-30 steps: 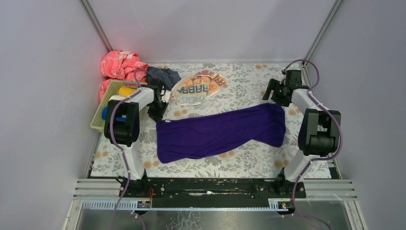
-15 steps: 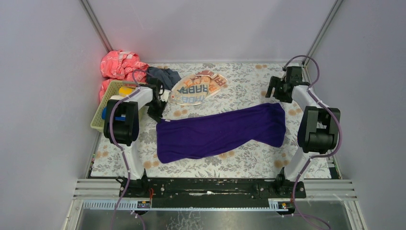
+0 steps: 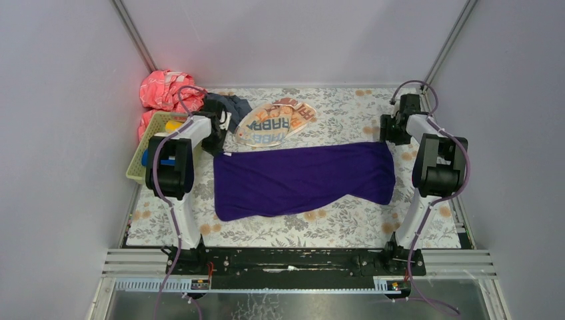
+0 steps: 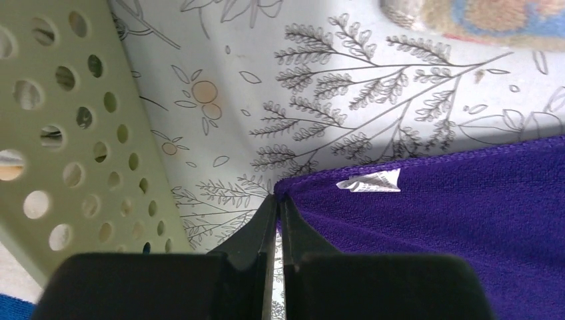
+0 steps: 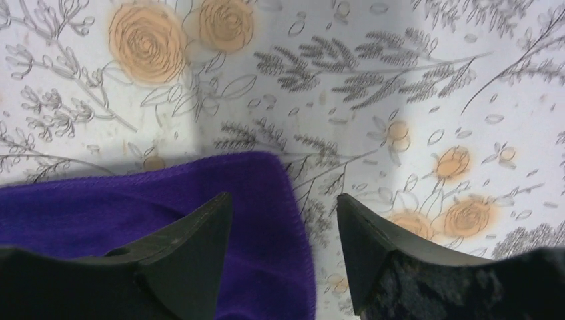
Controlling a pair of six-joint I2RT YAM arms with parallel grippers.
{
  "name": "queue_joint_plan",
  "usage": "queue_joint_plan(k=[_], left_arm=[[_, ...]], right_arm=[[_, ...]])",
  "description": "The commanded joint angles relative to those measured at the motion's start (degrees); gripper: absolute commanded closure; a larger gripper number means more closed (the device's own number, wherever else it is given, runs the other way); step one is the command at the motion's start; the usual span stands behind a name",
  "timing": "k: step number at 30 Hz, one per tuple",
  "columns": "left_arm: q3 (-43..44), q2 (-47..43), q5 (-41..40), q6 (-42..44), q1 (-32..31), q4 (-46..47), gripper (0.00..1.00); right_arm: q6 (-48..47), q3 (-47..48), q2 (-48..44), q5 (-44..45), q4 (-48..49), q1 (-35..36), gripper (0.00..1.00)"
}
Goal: Roll the towels
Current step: Flatten out the towel at the center of the board.
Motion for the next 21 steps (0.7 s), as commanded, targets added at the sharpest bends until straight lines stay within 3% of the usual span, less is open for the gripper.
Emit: queue_joint_plan(k=[1,11,21], left_arm=[[1.95,0.44,-2.48,-1.58,1.55,2.65,1.0],[2.59,0.57,-1.0,-2.02,2.03,2.6,1.0],[2.82,0.95,-0.26,-1.79,2.04,2.23,1.0]], right_arm=[[-7.53,6.33,2.86,-5.82,-0.97,-2.58,0.37],[-13.88,9.94,7.13,-17.17,-4.79,-2.56,0.44],[-18.14,12.24,11.45,-20.25,-9.11,-2.6,0.52]])
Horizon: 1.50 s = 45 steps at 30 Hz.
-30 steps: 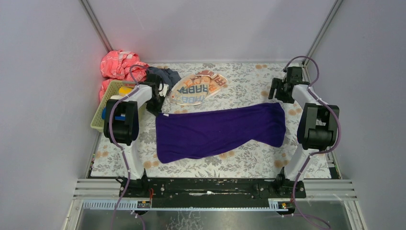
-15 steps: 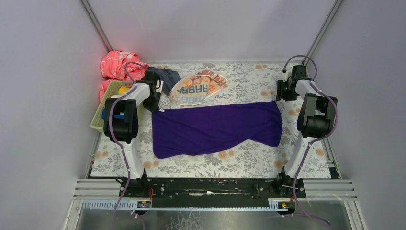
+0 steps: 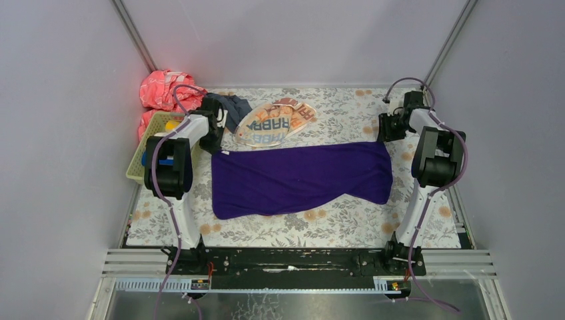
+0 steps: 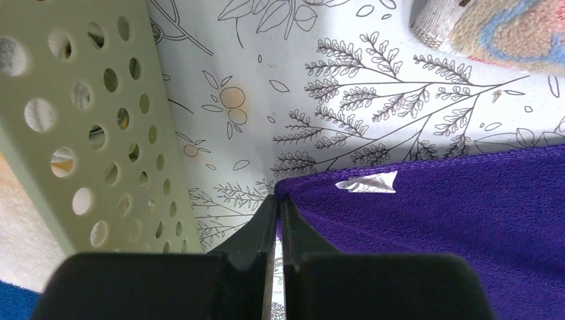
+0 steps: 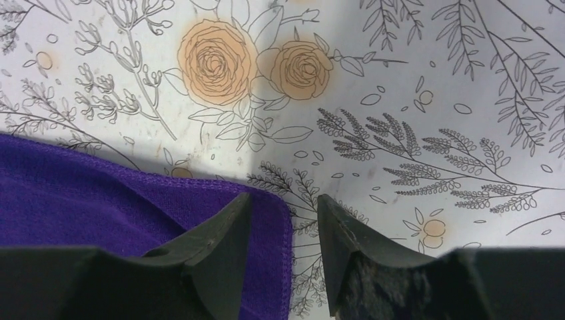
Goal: Roll the towels
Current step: Flatten out the towel at the center of the board.
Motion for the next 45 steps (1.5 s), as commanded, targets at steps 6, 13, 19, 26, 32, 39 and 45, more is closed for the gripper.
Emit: queue_joint_plan(k=[6,13,19,26,32,39,45], left_arm=[[2.04,1.12,0.0,-0.42,0.51,1.53,1.0],[2.08,1.1,-0.33,-0.4,0.51,1.5,1.0],[2.19,0.86,0.19,-0.51,0.55,1.49,1.0],[2.22,-2.79,-0.56,-1.12,0.7,3.41,1.0],[3.17,-11.68,-0.47,-1.57,0.7,7.2,1.0],[0.56,-26.29,-0.08,-1.19,0.73,14.02,1.0],[-2.78,-40.22,-2.23,-0.32,0.67,16.76,1.0]], right_arm=[[-4.43,0.4,2.11,-4.83,-5.53,0.33,0.55],[-4.53,-1.41,1.67,1.53,-3.92,1.26,0.6],[-4.91,-0.84,2.23,5.11,-3.54,2.88,0.73],[-1.32,-2.35,-4.71,10.17,2.6,3.05,1.0],[3.39,-2.12,-17.96,18.47,8.88,3.1,1.0],[4.9,-5.35,-33.56,20.84,11.74,3.05,1.0],[5.7,-11.65,-49.15,19.63,13.2,3.0,1.0]])
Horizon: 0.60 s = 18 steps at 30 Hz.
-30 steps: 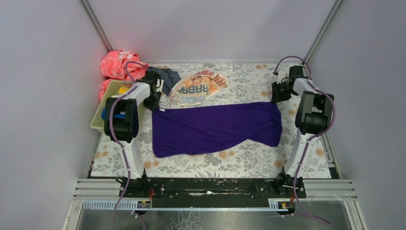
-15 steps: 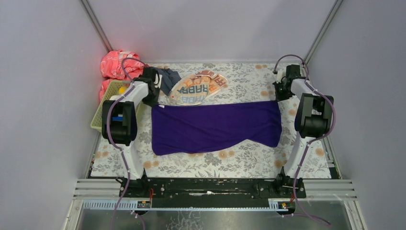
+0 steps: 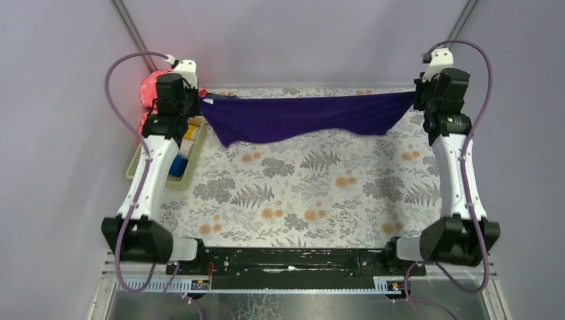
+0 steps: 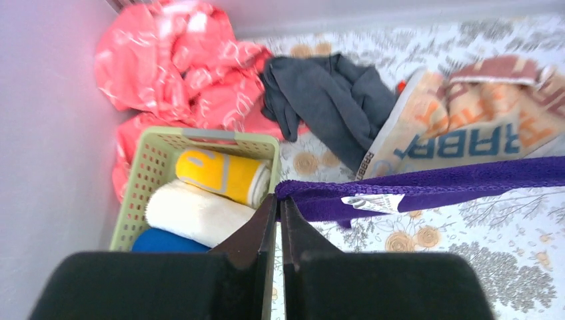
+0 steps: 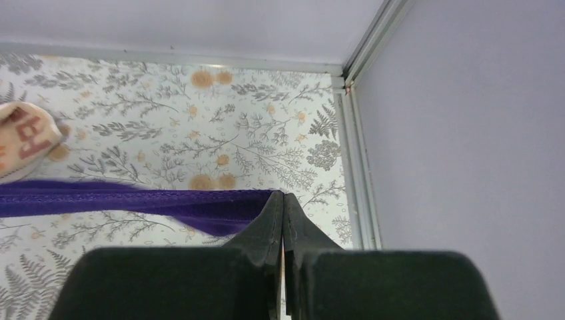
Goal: Roll the towels
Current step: Flatten out the towel at the center of the board.
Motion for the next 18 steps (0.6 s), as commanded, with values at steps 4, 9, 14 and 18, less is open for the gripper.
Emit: queue_joint_plan(k=[4,9,14,18], left_arm=[[-5.42,-17.18,-1.86,0.44,0.53,5.7,1.0],[-9.53,-26.97,-1.75,0.38,0.51,4.4,1.0],[-12.77,-29.19,-1.84,-2.09,0.35,4.62,1.0],[-14.95,-23.92,-0.8,-3.39,0.38,4.79,1.0]], right_arm=[[0.44,-7.4,-16.97,2.35,0.86,0.27,1.0],[0.63,-14.08,-29.17,3.45,2.71,0.31,1.0],[0.92,-16.6,-32.18,5.07,2.41,0.27,1.0],[2.75,-20.37,-28.91,7.36,6.26,0.3,1.0]])
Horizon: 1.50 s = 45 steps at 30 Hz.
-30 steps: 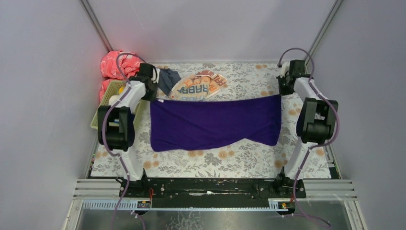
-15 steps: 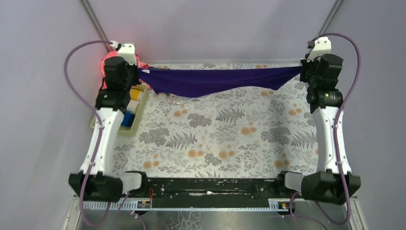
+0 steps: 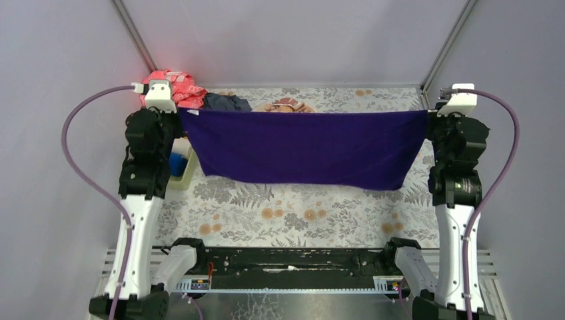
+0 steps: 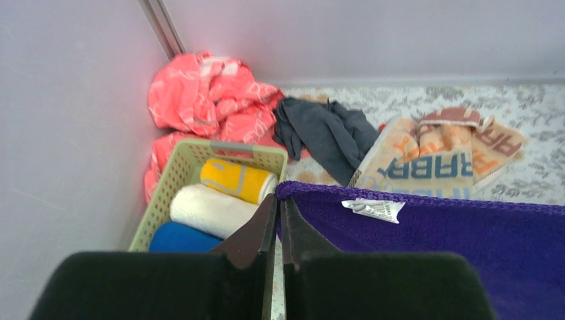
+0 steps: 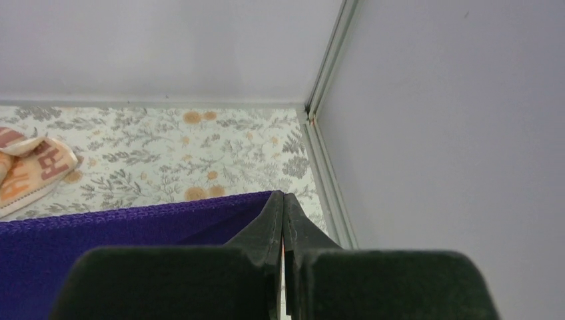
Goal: Roll the towels
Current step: Flatten out the towel at the center of the board.
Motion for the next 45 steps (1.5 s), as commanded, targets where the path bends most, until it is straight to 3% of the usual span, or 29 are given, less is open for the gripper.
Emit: queue_joint_plan(k=[1,9,17,20,32,45], left_arm=[[-3.44,7.06,0.41,-2.3,0.24,2.63,1.0],[-2.18,30.16,2.75,-2.03,-1.77,7.72,1.0],[6.77,50.48,1.24,1.99,-2.42,13.38,1.0],[9.94,55.12,2.21,2.56,-2.39,14.18,1.0],[16.52,62.18,1.59,5.87,-1.76,15.77,1.0],[9.11,56.23,3.35,5.48,0.61,20.34,1.0]], right_arm=[[2.36,-4.51,5.51,4.62,6.27,0.26,1.0],[5.3,-10.8,25.76,10.07,19.85,0.19,1.0],[-0.6,2.95,53.66,6.08,21.81,-0.4,1.0],[-2.3,7.36,59.46,3.97,21.83,-0.75,1.0],[-9.17,10.66,64.42,0.24,29.04,-1.33,1.0],[-9.24,10.57,63.35,-4.44,28.45,-1.32,0.99]])
